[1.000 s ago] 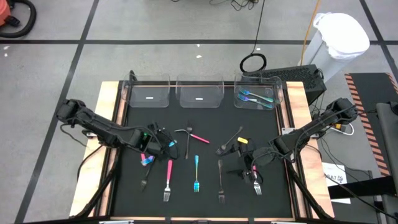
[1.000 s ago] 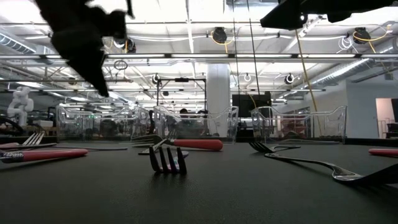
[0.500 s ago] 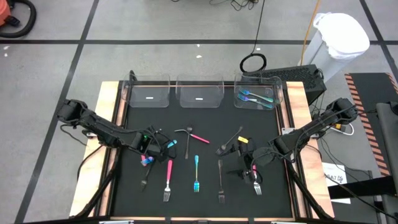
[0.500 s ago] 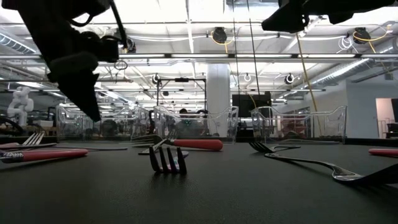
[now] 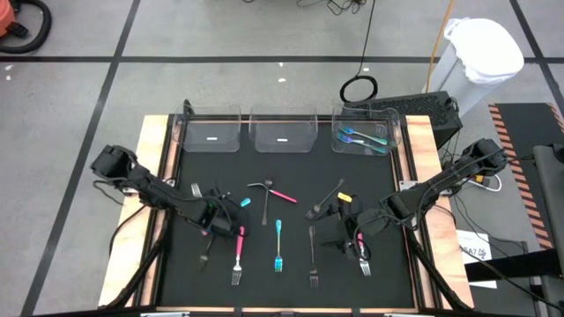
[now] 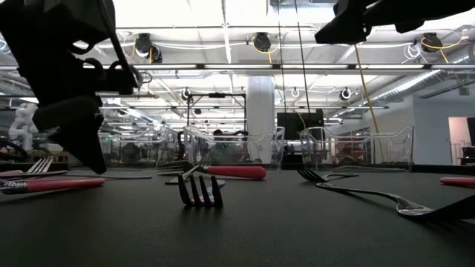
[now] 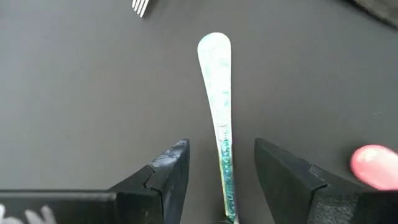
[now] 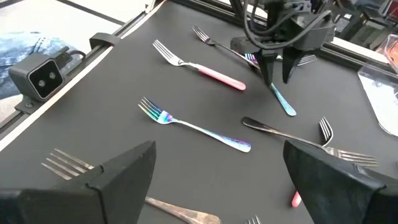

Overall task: Sort silverware by color (type)
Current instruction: Put the blue fork into the right transparent bin

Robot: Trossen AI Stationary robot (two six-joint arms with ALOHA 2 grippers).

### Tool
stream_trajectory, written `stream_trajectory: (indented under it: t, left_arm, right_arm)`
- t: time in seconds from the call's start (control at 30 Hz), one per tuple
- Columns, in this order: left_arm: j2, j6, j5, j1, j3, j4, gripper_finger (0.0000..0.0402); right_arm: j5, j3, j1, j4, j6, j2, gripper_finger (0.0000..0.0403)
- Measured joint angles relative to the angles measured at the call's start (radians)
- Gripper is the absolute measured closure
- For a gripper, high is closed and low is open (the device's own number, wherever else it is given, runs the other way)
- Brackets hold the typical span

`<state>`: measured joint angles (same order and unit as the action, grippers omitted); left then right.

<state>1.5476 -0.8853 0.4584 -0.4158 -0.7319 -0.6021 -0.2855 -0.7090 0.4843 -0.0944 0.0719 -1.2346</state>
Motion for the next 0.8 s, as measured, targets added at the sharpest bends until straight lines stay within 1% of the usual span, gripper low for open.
stream_trajectory:
  t: [0.37, 0.8]
  left_arm:
    - [0.067, -0.026, 0.026, -0.007, -0.004, 0.031, 0.022]
    - [0.072, -0.016, 0.02, -0.008, -0.003, 0.032, 0.022]
  right_arm:
    - [0.0, 0.0, 0.0, -0.001, 0.0, 0.0, 0.0055]
    - [0.0, 0.0, 0.0, 0.001, 0.0, 0.0, 0.0055]
